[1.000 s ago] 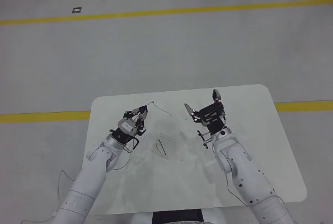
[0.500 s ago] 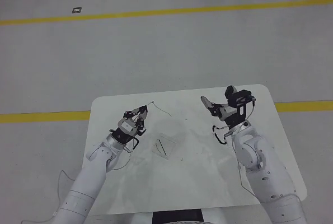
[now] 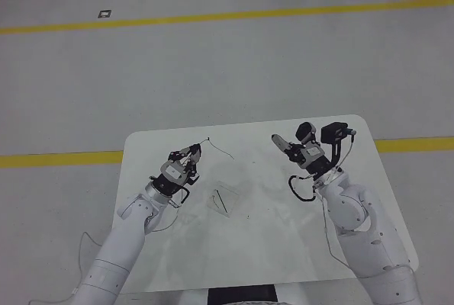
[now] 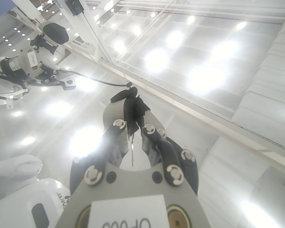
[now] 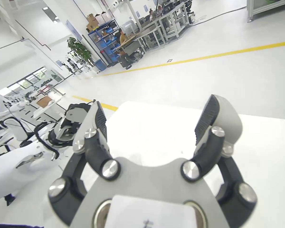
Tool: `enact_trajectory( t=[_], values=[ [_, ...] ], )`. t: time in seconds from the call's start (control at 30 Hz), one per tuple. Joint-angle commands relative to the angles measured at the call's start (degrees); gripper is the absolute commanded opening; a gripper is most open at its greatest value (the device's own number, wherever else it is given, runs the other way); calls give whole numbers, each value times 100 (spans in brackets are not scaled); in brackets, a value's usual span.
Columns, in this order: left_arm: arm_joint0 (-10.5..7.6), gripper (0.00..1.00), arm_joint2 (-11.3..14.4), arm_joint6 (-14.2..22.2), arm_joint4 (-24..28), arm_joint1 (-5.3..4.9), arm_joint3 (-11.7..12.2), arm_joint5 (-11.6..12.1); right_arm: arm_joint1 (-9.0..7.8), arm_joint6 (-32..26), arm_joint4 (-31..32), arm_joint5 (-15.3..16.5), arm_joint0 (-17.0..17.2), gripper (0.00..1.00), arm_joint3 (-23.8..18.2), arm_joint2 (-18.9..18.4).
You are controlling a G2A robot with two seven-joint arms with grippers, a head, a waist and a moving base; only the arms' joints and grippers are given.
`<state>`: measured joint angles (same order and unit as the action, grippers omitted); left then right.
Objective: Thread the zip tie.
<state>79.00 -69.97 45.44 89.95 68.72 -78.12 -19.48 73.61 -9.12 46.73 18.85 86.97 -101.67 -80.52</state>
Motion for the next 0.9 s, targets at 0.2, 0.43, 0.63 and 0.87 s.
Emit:
enact_trajectory(
  t=[0.2, 0.43, 0.63, 0.87],
  values=[
    [0, 0, 0, 0, 0, 0, 0, 0, -6, 148, -554, -124, 63, 100, -85, -212],
    [1, 0, 9, -77, 0, 5, -64, 24, -11, 117, -974, -177, 93, 100, -141, -330],
    [-8, 0, 6, -45, -14, -53, -665, 0, -11, 117, -974, -177, 93, 100, -141, -330],
    [46, 0, -28, -101, 0, -99, -876, 0, -11, 117, -974, -177, 93, 100, -141, -330]
  ],
)
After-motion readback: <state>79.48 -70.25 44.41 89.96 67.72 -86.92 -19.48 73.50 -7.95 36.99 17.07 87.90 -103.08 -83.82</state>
